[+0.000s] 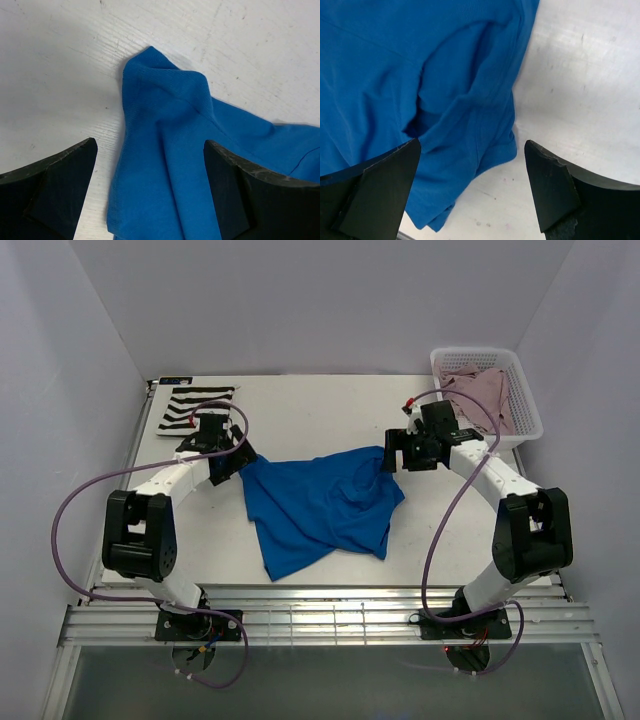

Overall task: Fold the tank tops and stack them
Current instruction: Flatten the tank top out

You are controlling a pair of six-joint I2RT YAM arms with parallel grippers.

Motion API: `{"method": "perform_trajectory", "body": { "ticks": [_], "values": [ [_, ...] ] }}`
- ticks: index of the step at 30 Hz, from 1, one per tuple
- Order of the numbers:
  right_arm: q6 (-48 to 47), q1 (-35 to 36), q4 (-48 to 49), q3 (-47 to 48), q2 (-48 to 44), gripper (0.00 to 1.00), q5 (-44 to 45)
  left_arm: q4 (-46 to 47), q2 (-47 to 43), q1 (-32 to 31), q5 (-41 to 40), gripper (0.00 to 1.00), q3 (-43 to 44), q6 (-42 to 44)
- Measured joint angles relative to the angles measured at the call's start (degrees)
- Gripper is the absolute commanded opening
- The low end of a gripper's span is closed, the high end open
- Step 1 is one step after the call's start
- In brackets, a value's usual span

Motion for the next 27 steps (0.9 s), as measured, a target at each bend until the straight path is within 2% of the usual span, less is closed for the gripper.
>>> {"method": "perform_trajectory", "body": {
  "ticks": [7,16,18,22,25,27],
  "values": [
    [3.7,0.0,2.4,-5.5,0.1,0.9,-1.1,3.1,2.1,0.5,2.1,0.95,-2.3,-0.6],
    [6.0,0.0,7.3,-5.8,4.6,1.0,-1.7,7.1,6.3,3.2,4.2,0.9,-4.0,-1.0],
    [6.4,0.0,7.6,-5.8,6.0,0.95,-1.4,8.8,6.4,4.0,5.4,0.9,-4.0,-1.0],
    [6.8,0.3,8.1,-5.7,8.0,0.92,-0.8,12.1,7.1,5.1,7.3,0.88,-4.0,-1.4],
    [7.0,0.4,8.8,-5.0,9.7,0.84,-0.3,14.5,8.8,5.2,8.6,0.81,-4.0,-2.0],
    [7.4,0.4,9.5,-4.2,10.9,0.75,0.1,16.3,9.9,5.2,9.6,0.7,-3.5,-2.4]
  ]
}}
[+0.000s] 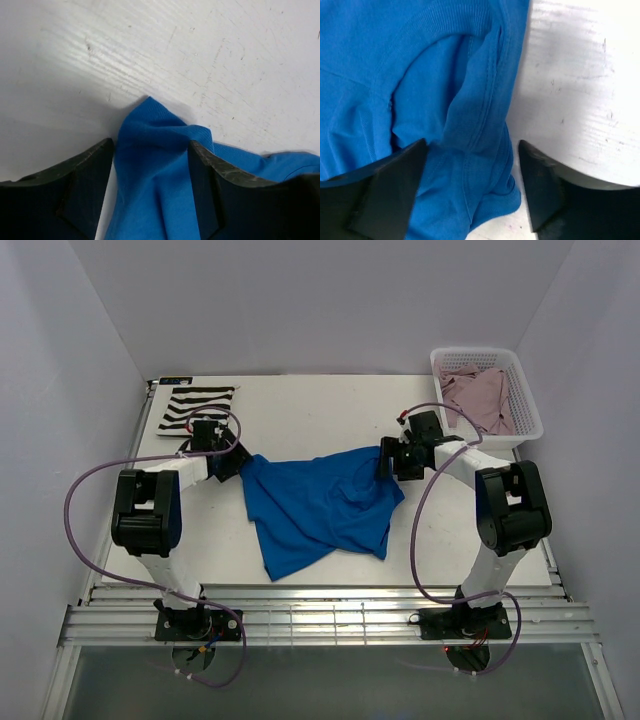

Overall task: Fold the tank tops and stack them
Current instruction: Flatten the tank top out

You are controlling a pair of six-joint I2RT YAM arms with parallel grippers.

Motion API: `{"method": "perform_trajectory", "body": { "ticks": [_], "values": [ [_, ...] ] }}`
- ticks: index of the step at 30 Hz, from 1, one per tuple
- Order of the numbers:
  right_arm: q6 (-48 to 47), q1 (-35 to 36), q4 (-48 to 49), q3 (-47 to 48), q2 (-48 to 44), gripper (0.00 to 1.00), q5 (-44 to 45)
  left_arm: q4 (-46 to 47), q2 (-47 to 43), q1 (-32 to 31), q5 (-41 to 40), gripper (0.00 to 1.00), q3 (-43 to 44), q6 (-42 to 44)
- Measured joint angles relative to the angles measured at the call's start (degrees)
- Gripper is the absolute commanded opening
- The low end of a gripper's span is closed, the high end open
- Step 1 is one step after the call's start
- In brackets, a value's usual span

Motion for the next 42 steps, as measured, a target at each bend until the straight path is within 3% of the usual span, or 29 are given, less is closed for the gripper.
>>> {"method": "perform_trajectory", "body": {
  "ticks": [2,3,5,6,7,17,30,42],
  "values": [
    [0.5,0.0,0.6,0.4,0.6,0.62,0.3,1.2,1.4,0.0,0.9,0.54,0.7,-0.2],
    [0.6,0.0,0.7,0.6,0.9,0.45,0.6,1.7,2.3,0.0,1.3,0.38,1.2,-0.4],
    [0.8,0.0,0.9,1.2,1.4,0.29,0.9,2.1,3.5,0.0,1.8,0.19,1.6,-0.8],
    [0.9,0.0,0.9,1.6,1.7,0.17,1.1,2.2,4.1,0.0,2.2,0.04,1.6,-0.9],
    [0.7,0.0,1.0,1.9,1.9,0.11,1.3,2.3,4.4,0.0,2.6,0.0,1.8,-1.1],
    [0.3,0.0,-1.2,4.7,-0.9,0.08,3.1,-2.8,-0.6,0.0,2.5,0.0,2.4,0.8],
    [-6.9,-3.1,-11.5,19.4,-27.1,0.08,2.7,-7.2,-36.0,0.0,-0.7,0.0,7.9,4.1],
    [-11.9,-3.1,-13.2,31.3,-46.3,0.08,-5.1,-10.6,-53.9,0.0,-0.1,0.0,20.0,6.7]
  ]
}}
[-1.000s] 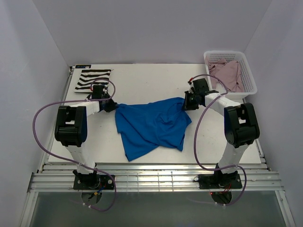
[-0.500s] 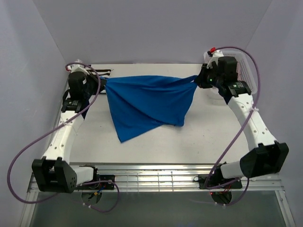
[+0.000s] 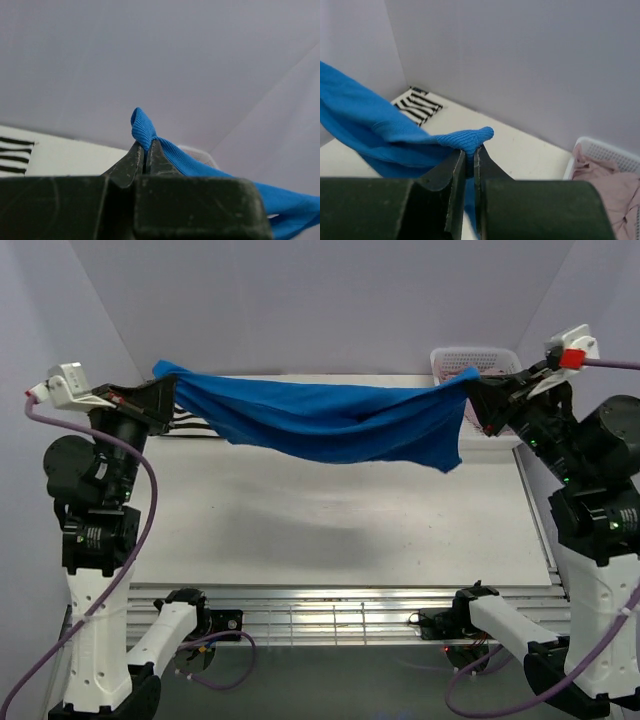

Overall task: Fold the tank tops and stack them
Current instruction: Flatten the tank top out

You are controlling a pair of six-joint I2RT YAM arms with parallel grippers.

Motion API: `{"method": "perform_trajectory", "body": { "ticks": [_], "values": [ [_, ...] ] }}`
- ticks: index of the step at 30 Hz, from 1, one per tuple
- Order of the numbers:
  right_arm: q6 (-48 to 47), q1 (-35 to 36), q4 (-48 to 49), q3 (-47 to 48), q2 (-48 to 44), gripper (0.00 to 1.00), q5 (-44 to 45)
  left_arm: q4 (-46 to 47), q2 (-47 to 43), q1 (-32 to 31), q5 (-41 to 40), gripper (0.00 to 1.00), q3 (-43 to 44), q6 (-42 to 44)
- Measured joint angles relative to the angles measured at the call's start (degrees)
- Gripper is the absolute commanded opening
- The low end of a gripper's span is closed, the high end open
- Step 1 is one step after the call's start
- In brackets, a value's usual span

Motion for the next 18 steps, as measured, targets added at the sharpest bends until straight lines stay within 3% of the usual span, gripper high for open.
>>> {"method": "perform_trajectory", "body": {
  "ticks": [4,7,18],
  "values": [
    [-0.8,0.0,-1.9,8.9,-0.5,0.08,2.4,-2.7,0.0,0.0,-0.7,0.0,9.5,1.1],
    [-1.0,0.0,-2.2,9.8,-3.0,0.08,2.6,-3.6,-1.6,0.0,-0.7,0.0,11.3,1.3],
    [0.6,0.0,-3.5,-7.9,-23.7,0.08,7.4,-8.7,-13.8,0.0,1.0,0.0,6.7,-1.0]
  ]
}}
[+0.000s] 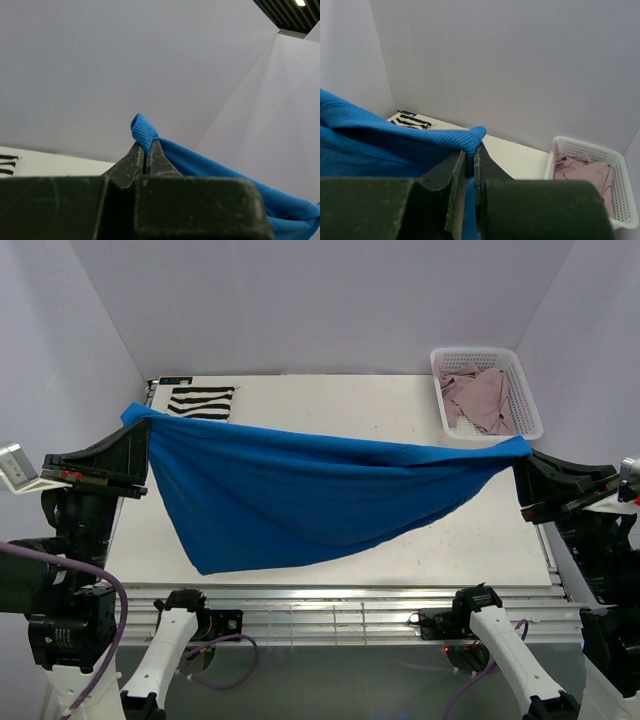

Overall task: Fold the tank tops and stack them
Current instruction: Flatten the tank top out

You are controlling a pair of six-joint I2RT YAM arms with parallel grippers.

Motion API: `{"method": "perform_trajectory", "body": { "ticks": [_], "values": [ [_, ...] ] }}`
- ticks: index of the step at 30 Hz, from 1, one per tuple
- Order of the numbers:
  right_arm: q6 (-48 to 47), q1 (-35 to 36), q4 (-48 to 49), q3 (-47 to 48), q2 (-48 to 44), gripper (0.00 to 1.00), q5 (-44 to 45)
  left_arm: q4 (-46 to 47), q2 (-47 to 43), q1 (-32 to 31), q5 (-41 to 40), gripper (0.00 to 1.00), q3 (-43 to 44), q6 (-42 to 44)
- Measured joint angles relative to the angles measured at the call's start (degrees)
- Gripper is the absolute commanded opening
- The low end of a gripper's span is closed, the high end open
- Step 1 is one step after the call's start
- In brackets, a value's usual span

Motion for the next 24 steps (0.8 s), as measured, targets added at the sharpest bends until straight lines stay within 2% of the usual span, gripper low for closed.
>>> {"method": "perform_trajectory", "body": {
  "ticks": [5,9,14,18,20,22,24],
  "values": [
    [1.7,0.0,0.3,-8.6,-0.1,0.08,3.1,0.3,0.6,0.0,0.8,0.0,-8.3,-2.3],
    [2.7,0.0,0.9,-15.8,7.3,0.08,6.4,2.1,7.5,0.0,0.6,0.0,-17.5,-4.3],
    [2.8,-0.2,5.8,-22.1,26.0,0.08,9.8,10.6,25.1,0.0,0.0,0.0,-28.7,-5.9],
    [2.4,-1.8,10.5,-19.5,45.7,0.08,9.2,19.1,46.4,0.2,-0.6,0.0,-28.5,-5.9],
    [2.2,-3.3,11.9,-12.7,58.5,0.08,7.8,21.1,58.5,0.4,-0.5,0.42,-22.6,-5.2],
    [1.9,-4.7,12.1,-1.4,71.7,0.37,6.7,21.9,71.8,0.7,-0.4,0.96,-12.7,-3.7],
    [1.6,-5.6,11.6,10.2,82.8,0.61,5.3,21.2,82.5,0.9,-0.2,0.98,-2.1,-3.3]
  ]
}}
